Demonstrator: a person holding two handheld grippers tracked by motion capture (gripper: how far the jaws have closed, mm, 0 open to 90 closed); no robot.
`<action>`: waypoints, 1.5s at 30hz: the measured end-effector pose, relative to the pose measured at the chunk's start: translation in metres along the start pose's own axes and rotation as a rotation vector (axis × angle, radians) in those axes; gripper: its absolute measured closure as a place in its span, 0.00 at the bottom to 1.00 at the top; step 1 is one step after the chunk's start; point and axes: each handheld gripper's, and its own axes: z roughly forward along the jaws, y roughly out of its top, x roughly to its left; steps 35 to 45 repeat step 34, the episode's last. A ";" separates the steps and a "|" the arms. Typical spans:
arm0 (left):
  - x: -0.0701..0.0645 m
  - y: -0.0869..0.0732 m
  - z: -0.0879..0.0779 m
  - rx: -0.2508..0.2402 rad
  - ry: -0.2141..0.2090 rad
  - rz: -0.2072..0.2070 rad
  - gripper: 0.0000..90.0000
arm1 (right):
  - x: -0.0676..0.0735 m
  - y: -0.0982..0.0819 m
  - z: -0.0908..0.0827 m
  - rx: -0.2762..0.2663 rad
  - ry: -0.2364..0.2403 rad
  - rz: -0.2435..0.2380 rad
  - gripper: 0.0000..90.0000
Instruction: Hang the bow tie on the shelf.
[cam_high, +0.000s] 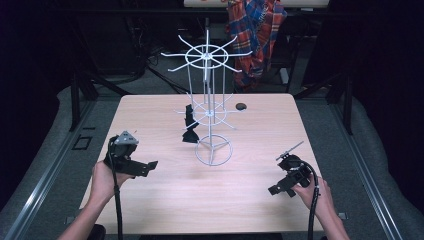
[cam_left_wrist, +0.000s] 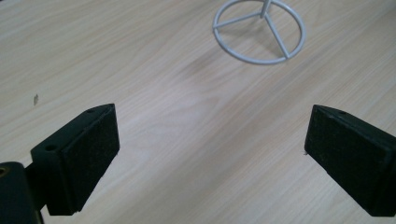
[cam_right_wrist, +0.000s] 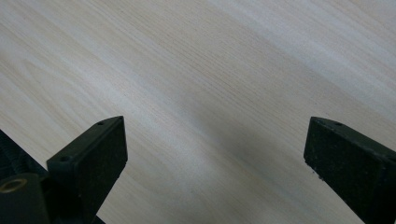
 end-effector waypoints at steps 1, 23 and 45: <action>0.000 0.000 0.000 0.000 0.000 0.000 0.03 | 0.000 0.000 0.000 0.000 0.000 0.000 0.07; -0.011 -0.050 0.016 0.214 -0.022 -0.052 0.00 | 0.001 0.001 0.004 0.034 -0.001 -0.029 0.07; -0.002 -0.053 0.023 0.242 -0.035 -0.072 0.00 | 0.001 0.001 0.007 0.040 -0.004 -0.034 0.08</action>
